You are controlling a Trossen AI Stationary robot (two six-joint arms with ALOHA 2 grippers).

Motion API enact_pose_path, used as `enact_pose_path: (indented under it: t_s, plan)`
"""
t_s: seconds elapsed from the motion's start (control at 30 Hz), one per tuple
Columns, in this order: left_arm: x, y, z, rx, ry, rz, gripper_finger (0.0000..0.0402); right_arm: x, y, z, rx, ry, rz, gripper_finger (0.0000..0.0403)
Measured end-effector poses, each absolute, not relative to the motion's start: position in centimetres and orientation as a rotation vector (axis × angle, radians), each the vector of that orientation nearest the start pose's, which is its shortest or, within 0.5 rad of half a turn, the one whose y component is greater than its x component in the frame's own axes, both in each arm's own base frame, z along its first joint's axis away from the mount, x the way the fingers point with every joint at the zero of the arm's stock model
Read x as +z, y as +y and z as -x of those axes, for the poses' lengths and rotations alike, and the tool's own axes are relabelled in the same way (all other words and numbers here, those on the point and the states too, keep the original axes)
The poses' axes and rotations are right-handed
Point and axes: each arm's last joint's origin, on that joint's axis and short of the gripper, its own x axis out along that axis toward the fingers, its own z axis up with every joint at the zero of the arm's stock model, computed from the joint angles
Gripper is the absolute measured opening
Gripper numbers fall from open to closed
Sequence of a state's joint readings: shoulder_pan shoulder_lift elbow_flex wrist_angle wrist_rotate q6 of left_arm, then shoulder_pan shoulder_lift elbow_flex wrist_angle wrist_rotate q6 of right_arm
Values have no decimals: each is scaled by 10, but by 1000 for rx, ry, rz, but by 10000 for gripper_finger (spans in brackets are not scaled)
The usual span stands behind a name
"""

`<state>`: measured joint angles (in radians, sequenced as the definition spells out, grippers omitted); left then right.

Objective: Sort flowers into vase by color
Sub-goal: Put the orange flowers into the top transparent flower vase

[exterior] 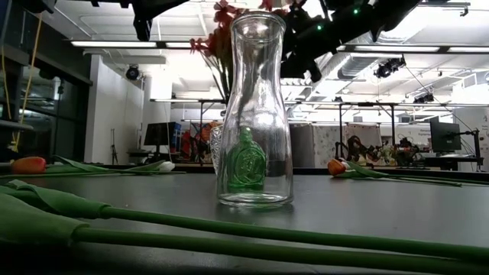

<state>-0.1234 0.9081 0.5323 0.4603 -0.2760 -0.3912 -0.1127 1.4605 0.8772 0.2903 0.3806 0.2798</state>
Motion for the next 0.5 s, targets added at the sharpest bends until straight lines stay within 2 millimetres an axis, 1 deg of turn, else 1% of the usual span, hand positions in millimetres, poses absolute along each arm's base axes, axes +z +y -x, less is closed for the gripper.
enact_pose_path:
  t_s: [0.13, 0.4, 0.43, 0.5]
  plan:
    - [286, -17, -202, 134, -113, 407, 154, 256, -47, -316, -542, 208, -218, 158]
    - [286, -17, -202, 135, -113, 407, 154, 257, -47, -316, -539, 204, -197, 18]
    - [286, -17, -202, 135, -113, 407, 154, 257, -46, -316, -536, 205, -186, 10]
    - [286, -17, -202, 135, -112, 406, 154, 260, -44, -316, -527, 216, -159, 9]
